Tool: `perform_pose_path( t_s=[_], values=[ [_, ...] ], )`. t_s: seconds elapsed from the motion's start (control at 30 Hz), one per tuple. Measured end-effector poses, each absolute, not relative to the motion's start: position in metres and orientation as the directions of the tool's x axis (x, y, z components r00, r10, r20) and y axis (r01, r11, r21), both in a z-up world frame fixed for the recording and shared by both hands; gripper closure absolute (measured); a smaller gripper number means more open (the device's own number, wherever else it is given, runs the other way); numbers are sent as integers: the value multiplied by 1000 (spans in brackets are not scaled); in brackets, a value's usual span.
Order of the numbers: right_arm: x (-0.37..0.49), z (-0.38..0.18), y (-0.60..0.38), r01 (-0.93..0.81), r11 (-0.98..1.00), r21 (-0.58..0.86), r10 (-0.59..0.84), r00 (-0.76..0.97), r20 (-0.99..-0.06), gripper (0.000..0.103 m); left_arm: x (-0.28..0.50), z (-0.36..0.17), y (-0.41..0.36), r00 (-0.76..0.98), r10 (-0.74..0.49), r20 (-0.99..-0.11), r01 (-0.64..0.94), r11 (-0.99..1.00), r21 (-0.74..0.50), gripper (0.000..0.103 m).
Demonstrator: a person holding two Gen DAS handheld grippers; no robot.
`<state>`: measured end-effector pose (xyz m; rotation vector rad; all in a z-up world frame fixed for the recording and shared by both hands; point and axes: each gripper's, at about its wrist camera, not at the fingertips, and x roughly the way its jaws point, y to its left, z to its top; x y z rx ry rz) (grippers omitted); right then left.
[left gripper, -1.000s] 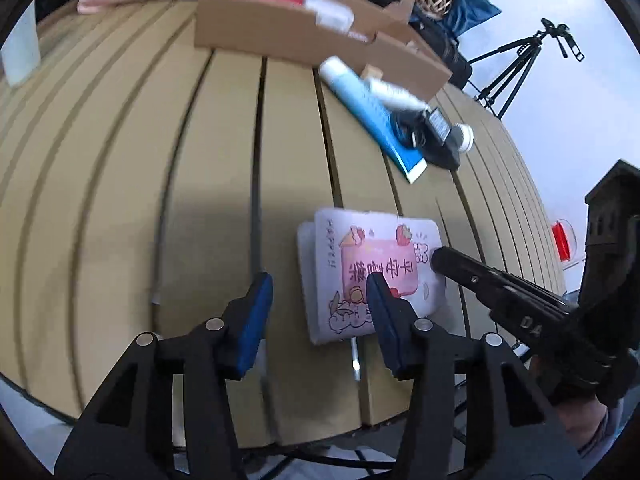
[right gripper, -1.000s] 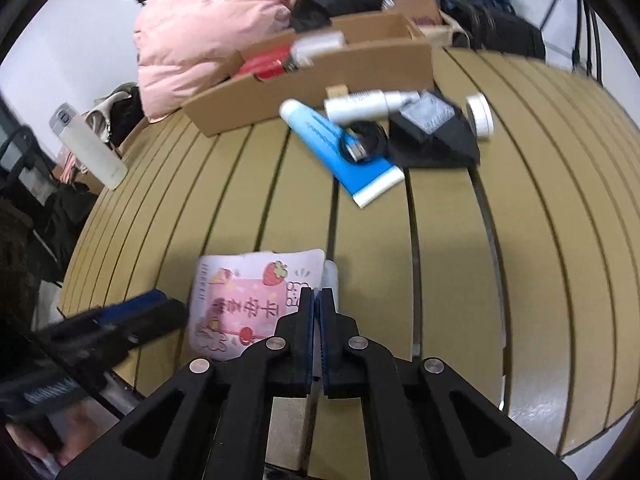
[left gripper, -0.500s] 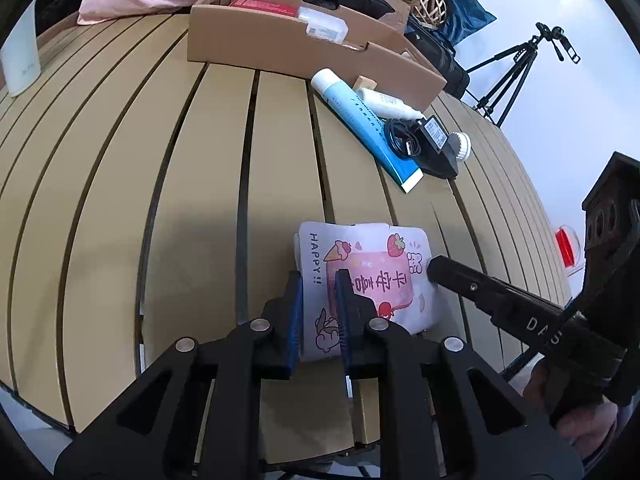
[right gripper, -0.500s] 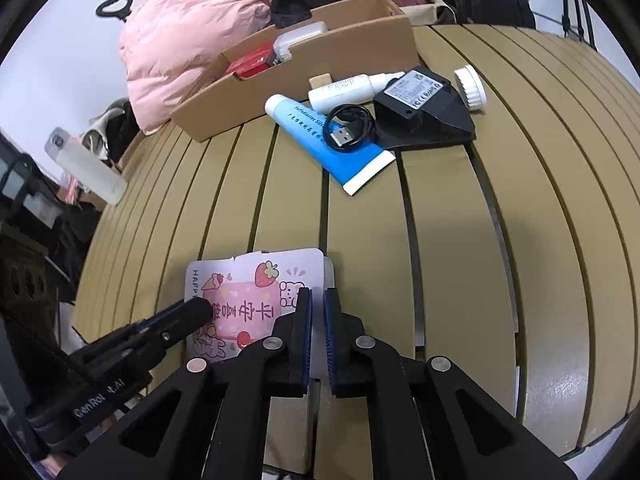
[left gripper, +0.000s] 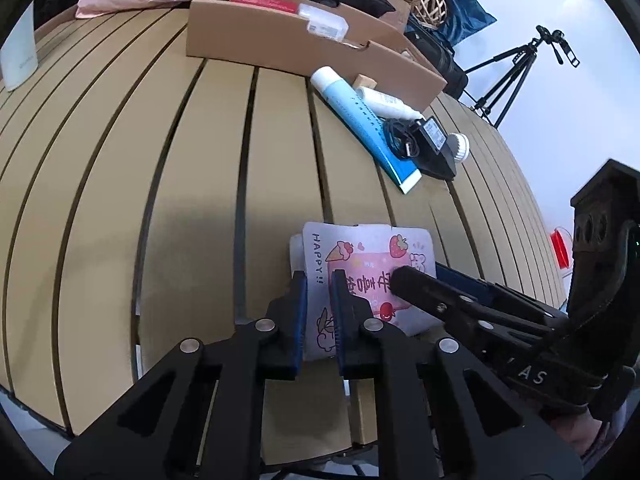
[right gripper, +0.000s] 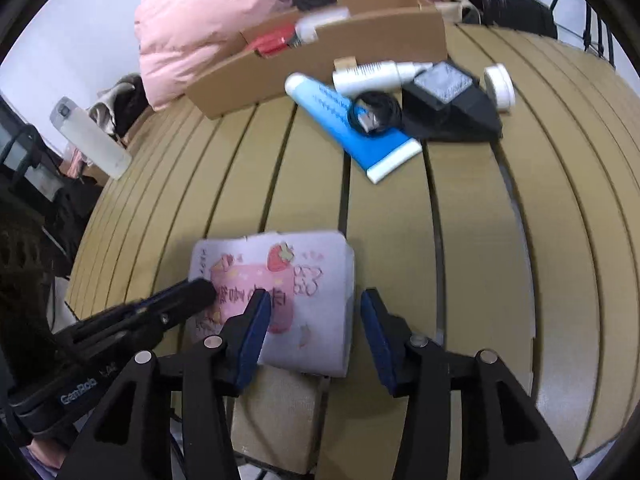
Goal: Organize objects
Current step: 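Drop the pink card into the cardboard tray with the right tool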
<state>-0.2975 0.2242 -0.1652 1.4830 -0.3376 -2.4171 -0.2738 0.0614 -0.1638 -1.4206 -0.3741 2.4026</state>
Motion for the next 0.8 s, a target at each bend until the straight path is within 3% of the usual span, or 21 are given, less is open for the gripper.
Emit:
perform_pose_path(
  t_s=[0.03,0.13,0.23,0.47,0.63,0.8],
  values=[
    [-298,-165,225,120,-932,343,-360,-436,-825,52,-272,-160,63,-462,398,-793,-149,-916,-372,99],
    [-296,-159,222,109,-939,327,-341,-437,-833,69,-272,-138,57,-516,390,-763,-155,-918,-364,100],
    [-299,-137,223,117,-935,336,-349,-482,-804,71,-299,-113,41,-529,438,-727,-144,-890,-432,100],
    [-416,-66,203,160,-919,361,-388,-541,-746,74,-443,-43,22,-578,387,-719,-159,-917,-366,100],
    [-520,-66,179,138,-913,384,-400,-491,-774,74,-529,-62,13,-529,295,-796,-113,-954,-279,100],
    [-583,-113,154,83,-928,364,-365,-408,-837,73,-554,-98,4,-515,112,-850,-38,-993,-108,94]
  ],
)
